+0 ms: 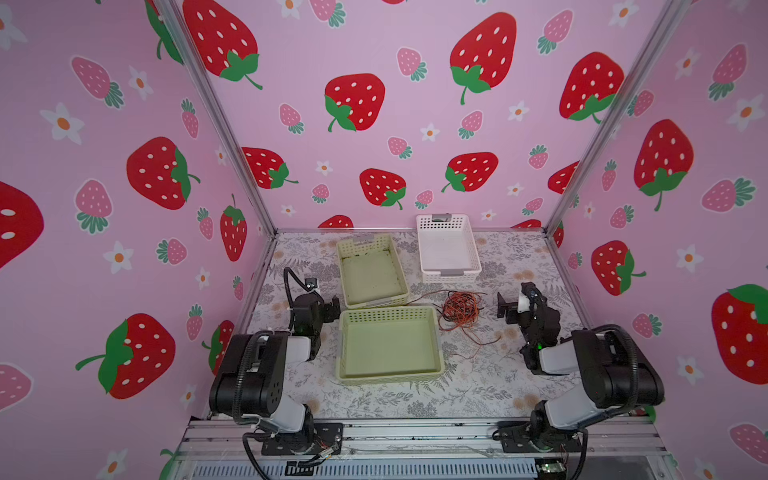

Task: Untangle the cables
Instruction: 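Reach both grippers toward the tangled red and orange wire bundle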

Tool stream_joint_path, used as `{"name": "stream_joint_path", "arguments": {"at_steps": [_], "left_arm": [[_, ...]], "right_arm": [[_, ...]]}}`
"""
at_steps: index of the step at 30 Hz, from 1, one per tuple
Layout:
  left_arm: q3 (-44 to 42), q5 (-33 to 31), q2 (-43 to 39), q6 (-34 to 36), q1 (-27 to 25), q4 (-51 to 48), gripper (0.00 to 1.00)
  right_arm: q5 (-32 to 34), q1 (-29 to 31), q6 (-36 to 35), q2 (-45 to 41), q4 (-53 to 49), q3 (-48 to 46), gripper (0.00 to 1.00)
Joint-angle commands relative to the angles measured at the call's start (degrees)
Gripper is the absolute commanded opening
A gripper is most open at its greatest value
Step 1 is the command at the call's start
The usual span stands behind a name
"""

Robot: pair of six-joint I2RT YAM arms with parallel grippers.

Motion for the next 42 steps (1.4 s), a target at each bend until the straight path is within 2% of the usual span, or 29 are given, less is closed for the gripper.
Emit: {"name": "stream_joint_path", "arguments": {"at_steps": [1,23,25,26,28,30,32,34,37,38,40,42], "left_arm": [[1.9,-0.6,0.5,0.3,-0.2,2.2,0.99],[2.3,1.8,0.5,-0.2,1.0,1.4,0.99],[2.5,-1.4,-0.2,-1.6,0.9,1.0,0.98],[3.5,-5.1,-2.5,-3.1,0.9,-3.0,0.98],[6.4,-11.8,-7.7,-6.0,1.1,-12.7,0.98],[8.3,-15.4,-13.1,-5.9,1.0,-18.5,0.98],[9.7,-13.3,-18.3,-5.0,1.0,-22.1,0.97],[14.1,-8.4,-22.7,-5.5,1.0,-31.0,0.92],[21.7,5.8,-26.2,-7.7,-0.6,-42.3,0.87],[24.4,10.5,-26.4,-7.8,-2.5,-44.6,0.87],[29.7,15.2,-25.4,-6.2,-8.5,-49.9,0.87],[35.6,15.5,-22.6,-2.4,-16.7,-55.1,0.87]], "right_arm": [[0.8,0.3,-0.3,0.3,2.4,0.5,0.99],[1.9,0.3,0.3,0.3,2.1,0.6,0.99],[4.3,0.3,1.4,-0.5,2.8,0.2,0.99],[5.1,0.3,1.7,-2.5,2.5,-0.2,0.99],[7.7,0.4,2.6,-9.6,-7.5,1.8,0.99],[10.0,0.4,5.2,-17.3,-20.0,5.8,0.99],[7.8,0.4,8.0,-23.1,-28.2,8.5,1.0],[4.2,0.4,12.3,-26.9,-35.3,10.5,0.97],[-1.2,0.4,18.6,-29.2,-46.3,12.4,0.92],[-3.3,0.4,20.1,-29.3,-50.2,13.0,0.89],[-7.2,0.5,23.2,-28.7,-56.5,14.2,0.85],[-10.8,1.3,26.1,-27.6,-60.1,14.2,0.81]]}}
